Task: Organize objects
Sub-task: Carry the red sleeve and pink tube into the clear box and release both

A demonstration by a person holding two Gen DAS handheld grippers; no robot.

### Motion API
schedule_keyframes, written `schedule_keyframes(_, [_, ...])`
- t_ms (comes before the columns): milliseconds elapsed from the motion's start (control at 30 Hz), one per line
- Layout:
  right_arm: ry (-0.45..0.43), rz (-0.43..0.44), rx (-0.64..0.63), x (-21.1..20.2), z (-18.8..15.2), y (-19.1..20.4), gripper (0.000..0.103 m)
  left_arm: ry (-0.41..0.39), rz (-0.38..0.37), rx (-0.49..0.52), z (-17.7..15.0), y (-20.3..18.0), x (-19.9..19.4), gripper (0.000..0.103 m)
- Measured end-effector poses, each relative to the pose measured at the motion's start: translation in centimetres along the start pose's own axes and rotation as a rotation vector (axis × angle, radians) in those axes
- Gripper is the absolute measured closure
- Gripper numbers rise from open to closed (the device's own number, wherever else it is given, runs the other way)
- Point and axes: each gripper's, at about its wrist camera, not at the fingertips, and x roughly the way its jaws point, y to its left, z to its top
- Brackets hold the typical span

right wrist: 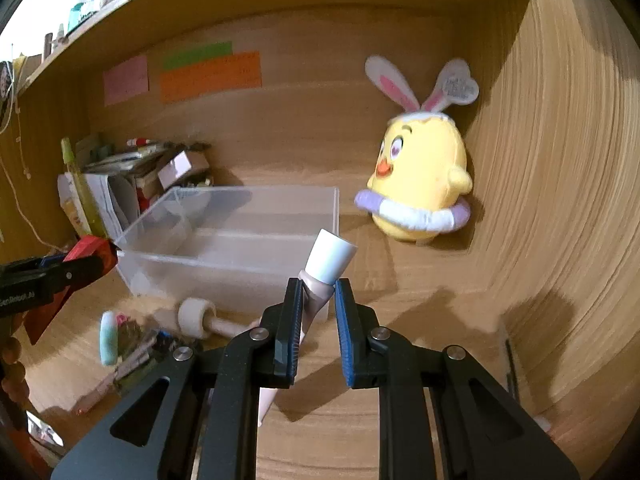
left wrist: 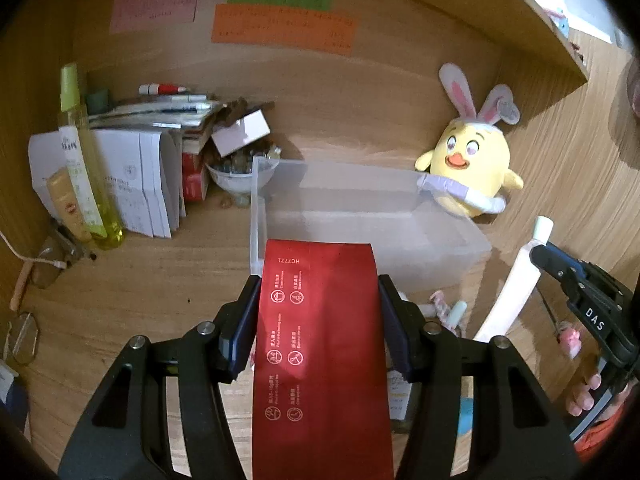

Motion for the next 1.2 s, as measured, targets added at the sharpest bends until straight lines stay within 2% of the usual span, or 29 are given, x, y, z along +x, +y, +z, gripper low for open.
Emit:
schedule_keyframes(433, [-0.099, 0.026, -0.042, -0.4, 3.5, 1.4, 0.088, -0.061, 0.0, -0.018, 2.7, -0.1, -0.1, 0.047])
schedule_keyframes(833, [-0.153, 0.053, -0.059, 1.4, 7.2, 2.3, 0.088, -0.079, 0.027, -0.024, 5.8, 0.1, 2.1, 0.047])
schedule_keyframes(1067, [-0.16, 0.06, -0.056, 3.3, 8.8, 2.4, 0.088, -0.086, 0.045, -0.025, 7.4, 0.4, 3.2, 0.047])
schedule_keyframes(1200, [-0.131, 0.059, -0.049, 5.3, 8.9, 2.5, 0.088, -0.08, 0.054, -0.031, 8.3, 0.6, 4.4, 0.047])
